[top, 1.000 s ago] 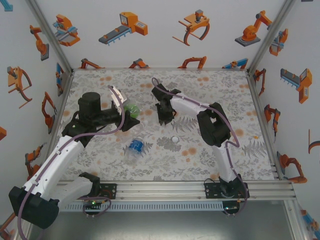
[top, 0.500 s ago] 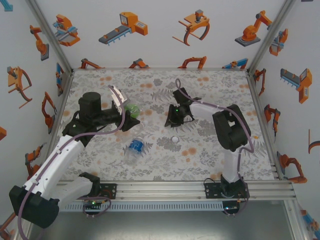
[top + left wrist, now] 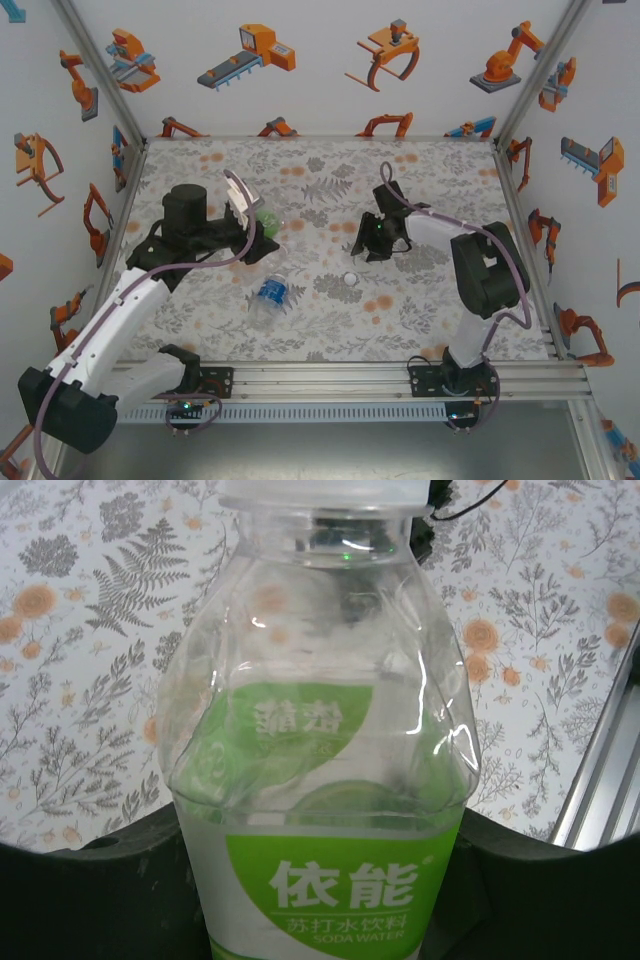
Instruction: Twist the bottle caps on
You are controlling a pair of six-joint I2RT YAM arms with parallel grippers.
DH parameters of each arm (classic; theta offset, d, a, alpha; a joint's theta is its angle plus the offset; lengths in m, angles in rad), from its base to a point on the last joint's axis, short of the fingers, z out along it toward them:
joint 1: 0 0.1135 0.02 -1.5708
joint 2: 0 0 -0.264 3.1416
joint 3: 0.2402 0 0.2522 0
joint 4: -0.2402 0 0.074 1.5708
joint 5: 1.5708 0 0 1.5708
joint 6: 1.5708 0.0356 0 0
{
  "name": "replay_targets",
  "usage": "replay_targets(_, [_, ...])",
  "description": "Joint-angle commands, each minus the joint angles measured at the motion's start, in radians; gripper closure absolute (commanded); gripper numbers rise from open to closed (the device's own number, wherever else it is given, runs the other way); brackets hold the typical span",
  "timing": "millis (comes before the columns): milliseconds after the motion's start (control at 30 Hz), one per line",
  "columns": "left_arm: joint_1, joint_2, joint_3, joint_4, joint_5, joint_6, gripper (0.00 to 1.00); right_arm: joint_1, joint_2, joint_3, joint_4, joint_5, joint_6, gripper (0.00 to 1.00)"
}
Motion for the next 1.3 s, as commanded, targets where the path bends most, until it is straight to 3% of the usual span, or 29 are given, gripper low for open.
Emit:
replay_targets(0, [-0.003, -0.039, 0.046, -0.094, -0.044, 0.021, 1.00, 0.037, -0.020, 0.075, -0.119, 0.127, -0.065, 0.50])
replay_targets(333, [-0.002, -0.189, -0.125, -0.051, -0.211, -0.002, 1.00, 0.169, 0.103, 0.267, -0.226, 0.254, -0.120, 0.51])
replay_targets(700, [0.000, -0.193, -0.111, -0.063, -0.206, 0.001, 0.99, 0.232, 0.186, 0.311, -0.259, 0.312, -0.113, 0.53])
replay_targets(1267, [0.002, -0.200, -0.110, -0.068, -0.214, -0.003, 0.99, 0.294, 0.148, 0.331, -0.279, 0.305, -0.100, 0.50])
